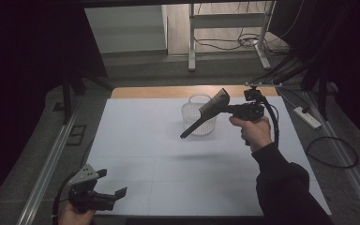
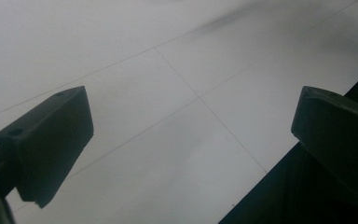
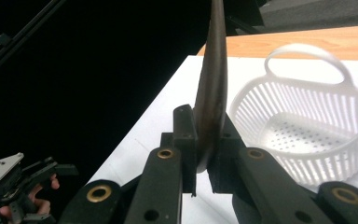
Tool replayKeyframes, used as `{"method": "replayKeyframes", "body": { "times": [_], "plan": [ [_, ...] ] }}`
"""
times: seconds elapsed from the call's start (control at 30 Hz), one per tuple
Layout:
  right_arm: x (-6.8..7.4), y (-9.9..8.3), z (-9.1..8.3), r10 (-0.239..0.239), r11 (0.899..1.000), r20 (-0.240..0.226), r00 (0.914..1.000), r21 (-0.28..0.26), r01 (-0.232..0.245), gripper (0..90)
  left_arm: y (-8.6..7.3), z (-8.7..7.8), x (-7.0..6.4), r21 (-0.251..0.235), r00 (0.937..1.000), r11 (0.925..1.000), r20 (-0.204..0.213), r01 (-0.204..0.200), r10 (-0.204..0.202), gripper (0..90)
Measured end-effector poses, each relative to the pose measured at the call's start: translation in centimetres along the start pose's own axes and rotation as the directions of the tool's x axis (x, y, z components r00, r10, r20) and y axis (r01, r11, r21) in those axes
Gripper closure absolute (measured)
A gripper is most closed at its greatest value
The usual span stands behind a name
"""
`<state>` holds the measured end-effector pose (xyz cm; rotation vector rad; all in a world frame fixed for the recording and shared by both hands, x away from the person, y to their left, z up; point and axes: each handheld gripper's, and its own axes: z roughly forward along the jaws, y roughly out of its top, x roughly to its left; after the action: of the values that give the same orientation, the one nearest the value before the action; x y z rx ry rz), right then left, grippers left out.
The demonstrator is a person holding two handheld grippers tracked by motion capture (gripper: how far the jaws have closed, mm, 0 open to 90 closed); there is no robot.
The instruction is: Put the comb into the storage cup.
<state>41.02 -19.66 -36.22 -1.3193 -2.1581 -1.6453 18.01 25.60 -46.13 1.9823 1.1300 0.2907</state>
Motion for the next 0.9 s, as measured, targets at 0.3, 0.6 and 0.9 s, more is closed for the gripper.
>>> {"method": "replayKeyframes", "body": {
  "times": [0.3, 0.6, 0.9],
  "plan": [
    [-1.0, 1.2, -0.2, 0.019, 0.999, 0.029, 0.9994, -0.035, -0.018, 83.5, 0.0, 0.1, -0.1, 0.008, 0.9999, 0.9999, 0.003, -0.011, 0.011, 0.0],
    [-2.0, 2.1, -0.2, 0.040, 0.997, 0.054, 0.9977, -0.061, -0.037, 83.5, 0.1, 0.2, -0.2, 0.016, 0.9999, 0.9998, -0.008, -0.011, 0.011, 0.0],
    [-2.8, 3.0, -0.4, 0.055, 0.995, 0.071, 0.9960, -0.083, -0.049, 83.5, 0.1, 0.2, 0.0, 0.034, 0.9997, 0.9993, -0.022, 0.013, -0.012, 0.0]
  ]
}}
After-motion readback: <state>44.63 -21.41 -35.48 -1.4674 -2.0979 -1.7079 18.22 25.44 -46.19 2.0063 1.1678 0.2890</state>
